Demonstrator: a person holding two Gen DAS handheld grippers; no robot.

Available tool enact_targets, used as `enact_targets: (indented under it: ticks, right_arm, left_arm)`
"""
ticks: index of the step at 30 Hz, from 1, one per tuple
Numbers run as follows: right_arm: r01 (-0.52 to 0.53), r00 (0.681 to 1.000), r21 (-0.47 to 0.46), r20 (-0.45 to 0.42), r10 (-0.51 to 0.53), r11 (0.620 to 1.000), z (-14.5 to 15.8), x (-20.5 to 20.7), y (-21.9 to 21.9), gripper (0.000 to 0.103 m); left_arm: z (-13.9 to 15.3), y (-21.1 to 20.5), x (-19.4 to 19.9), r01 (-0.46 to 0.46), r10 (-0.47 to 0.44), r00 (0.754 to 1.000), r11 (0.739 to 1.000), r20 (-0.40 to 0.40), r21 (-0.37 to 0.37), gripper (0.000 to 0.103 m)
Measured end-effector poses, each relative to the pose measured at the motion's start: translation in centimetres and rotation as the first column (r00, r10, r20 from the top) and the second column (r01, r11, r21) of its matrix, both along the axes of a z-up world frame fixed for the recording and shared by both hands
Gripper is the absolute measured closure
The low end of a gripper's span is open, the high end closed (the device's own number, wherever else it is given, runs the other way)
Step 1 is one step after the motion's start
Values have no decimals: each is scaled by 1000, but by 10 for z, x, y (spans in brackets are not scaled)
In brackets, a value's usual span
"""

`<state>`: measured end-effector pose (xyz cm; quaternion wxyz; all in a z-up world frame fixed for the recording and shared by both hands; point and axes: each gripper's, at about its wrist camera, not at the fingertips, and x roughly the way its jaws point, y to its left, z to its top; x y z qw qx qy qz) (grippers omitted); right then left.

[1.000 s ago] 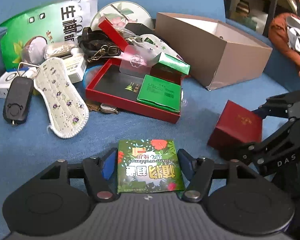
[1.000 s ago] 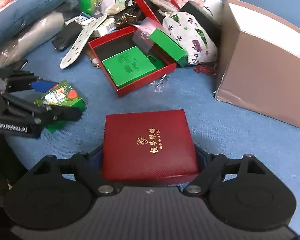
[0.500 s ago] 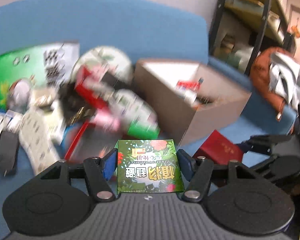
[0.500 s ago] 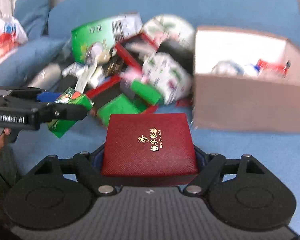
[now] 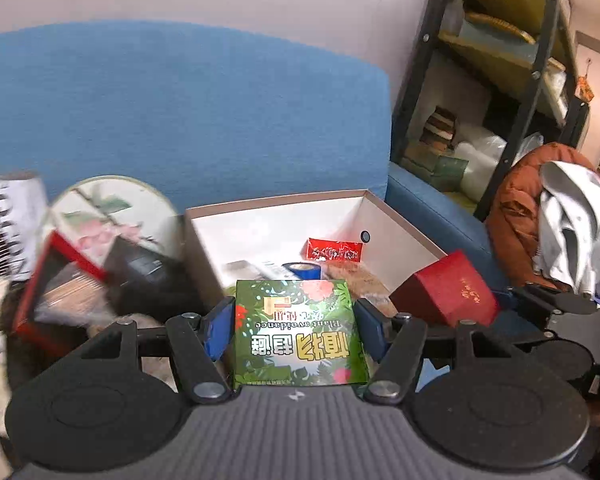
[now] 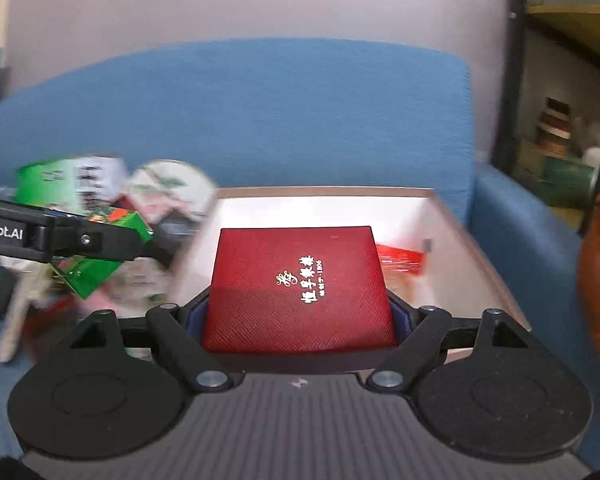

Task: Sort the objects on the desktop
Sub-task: 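Carry the soap box and red gift box over the cardboard box and release, then withdraw both tools from the box back toward the pile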

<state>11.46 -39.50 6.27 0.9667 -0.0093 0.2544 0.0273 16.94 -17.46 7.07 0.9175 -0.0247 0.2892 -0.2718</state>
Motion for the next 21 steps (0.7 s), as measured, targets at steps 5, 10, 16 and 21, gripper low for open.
enact_targets:
  ticks: [5,10,16,21]
  right_arm:
    - [47,996,-30,-72,-49,998,-21,40,-30,22]
    - [58,990,-40,-124,-62,998,-39,70,-41,22]
    - [50,985,-30,-166,-54,998,-52,92,-47,23]
    - [56,986,-2,-157,-55,998,-51,89,-50,13]
  left_arm:
    - [-21,-40,32,-9,10,1000,999,-29,39,37]
    - [-36,-59,53,-19,23,999,996,-48,83,37]
    - [-46,-62,69,-16,20,997,998,-76,56,30]
    - [-46,-55,68,-18,21,995,999,-94,33,14]
